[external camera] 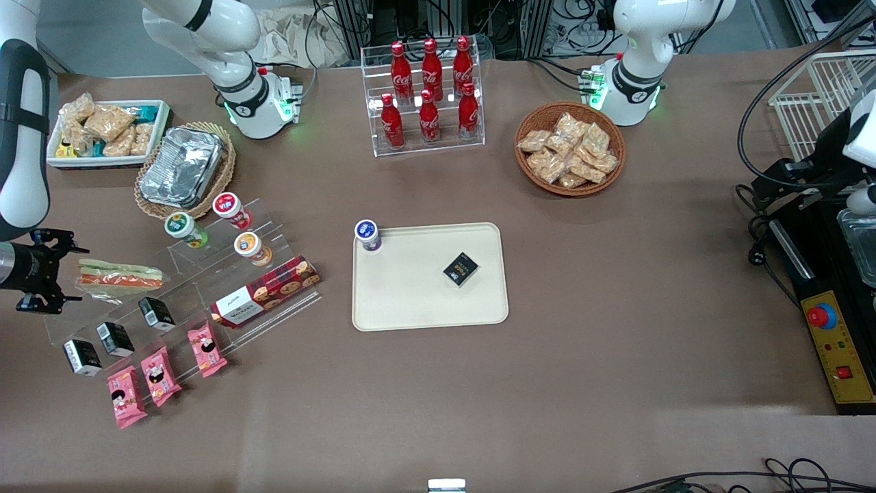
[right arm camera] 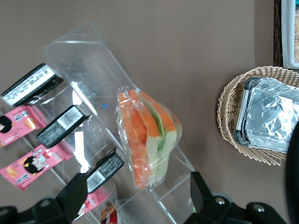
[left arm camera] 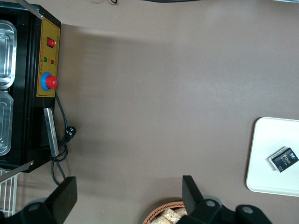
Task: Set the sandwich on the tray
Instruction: 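Lower the right gripper over the wrapped sandwich and close on it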
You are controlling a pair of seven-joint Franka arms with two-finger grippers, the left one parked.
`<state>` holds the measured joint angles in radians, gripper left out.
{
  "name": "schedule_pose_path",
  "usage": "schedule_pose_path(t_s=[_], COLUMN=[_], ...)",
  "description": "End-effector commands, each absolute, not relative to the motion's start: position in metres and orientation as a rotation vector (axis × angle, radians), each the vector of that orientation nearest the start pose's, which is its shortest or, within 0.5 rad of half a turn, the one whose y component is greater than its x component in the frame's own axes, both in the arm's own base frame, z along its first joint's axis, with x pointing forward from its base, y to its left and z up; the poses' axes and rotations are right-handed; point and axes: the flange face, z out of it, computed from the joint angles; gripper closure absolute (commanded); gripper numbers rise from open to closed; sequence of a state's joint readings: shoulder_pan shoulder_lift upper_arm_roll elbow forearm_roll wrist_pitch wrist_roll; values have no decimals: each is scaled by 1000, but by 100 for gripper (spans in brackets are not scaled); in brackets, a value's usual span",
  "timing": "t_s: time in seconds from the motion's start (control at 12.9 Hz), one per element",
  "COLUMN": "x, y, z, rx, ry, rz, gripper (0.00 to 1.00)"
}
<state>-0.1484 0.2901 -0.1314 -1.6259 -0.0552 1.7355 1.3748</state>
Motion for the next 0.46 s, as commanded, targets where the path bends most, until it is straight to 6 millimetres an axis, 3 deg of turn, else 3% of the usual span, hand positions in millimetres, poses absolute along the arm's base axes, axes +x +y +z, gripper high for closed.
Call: schedule_pose_path(t_s=[0.0, 0.23, 0.39], x=[596, 577, 564], y=[-171, -169, -178], z=[431, 422, 414], rx=[-2256, -2249, -2254], ry=[2426, 2388, 2363], rz=[147, 88, 66], gripper=[2, 3, 3])
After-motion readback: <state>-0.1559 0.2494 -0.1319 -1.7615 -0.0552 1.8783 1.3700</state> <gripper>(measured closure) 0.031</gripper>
